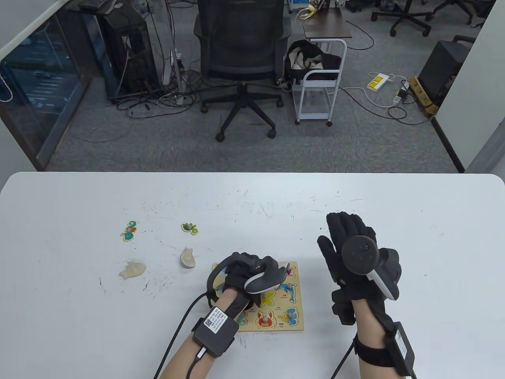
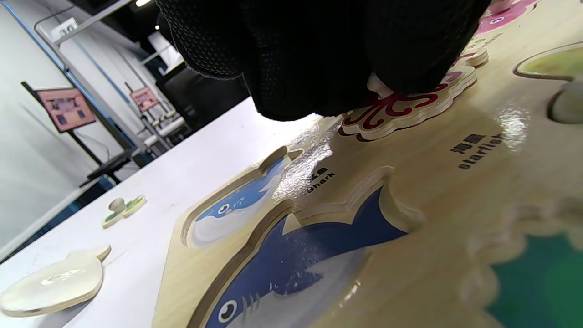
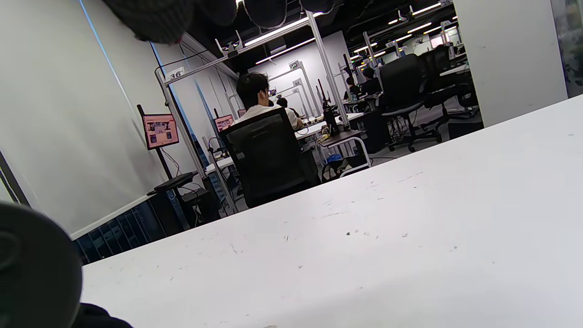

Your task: Fit puzzle pieces into frame

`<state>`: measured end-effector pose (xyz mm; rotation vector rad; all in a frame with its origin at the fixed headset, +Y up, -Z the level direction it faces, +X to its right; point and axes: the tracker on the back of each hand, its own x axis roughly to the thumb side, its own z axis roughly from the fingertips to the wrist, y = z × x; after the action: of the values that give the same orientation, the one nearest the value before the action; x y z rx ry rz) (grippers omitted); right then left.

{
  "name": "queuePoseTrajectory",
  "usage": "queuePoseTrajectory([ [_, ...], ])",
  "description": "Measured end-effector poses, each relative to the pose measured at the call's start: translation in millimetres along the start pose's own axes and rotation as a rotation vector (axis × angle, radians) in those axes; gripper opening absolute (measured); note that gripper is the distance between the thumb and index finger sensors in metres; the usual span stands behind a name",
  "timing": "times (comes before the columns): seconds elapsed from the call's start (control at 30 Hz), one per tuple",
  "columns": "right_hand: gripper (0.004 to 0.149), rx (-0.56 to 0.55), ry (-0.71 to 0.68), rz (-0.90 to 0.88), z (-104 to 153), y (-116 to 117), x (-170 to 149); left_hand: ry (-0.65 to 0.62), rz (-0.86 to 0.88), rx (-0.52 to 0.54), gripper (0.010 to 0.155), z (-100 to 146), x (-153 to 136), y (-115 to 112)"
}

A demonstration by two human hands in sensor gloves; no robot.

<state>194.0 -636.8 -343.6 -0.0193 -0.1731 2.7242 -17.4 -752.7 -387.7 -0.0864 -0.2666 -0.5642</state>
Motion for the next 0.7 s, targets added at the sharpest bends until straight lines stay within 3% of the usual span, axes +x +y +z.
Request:
queuePoseTrajectory([
  [0.5,0.064,0.013,-0.010,0.007,-0.7,2.3,1.3,0.016,-0.033,0.019,0.047,11.2,-6.8,13.5],
  [0.7,0.064,0.016,-0.016,0.009,-0.8,2.8,1.9,0.024,0.013,-0.019,0.059,12.4,-23.5,21.5],
])
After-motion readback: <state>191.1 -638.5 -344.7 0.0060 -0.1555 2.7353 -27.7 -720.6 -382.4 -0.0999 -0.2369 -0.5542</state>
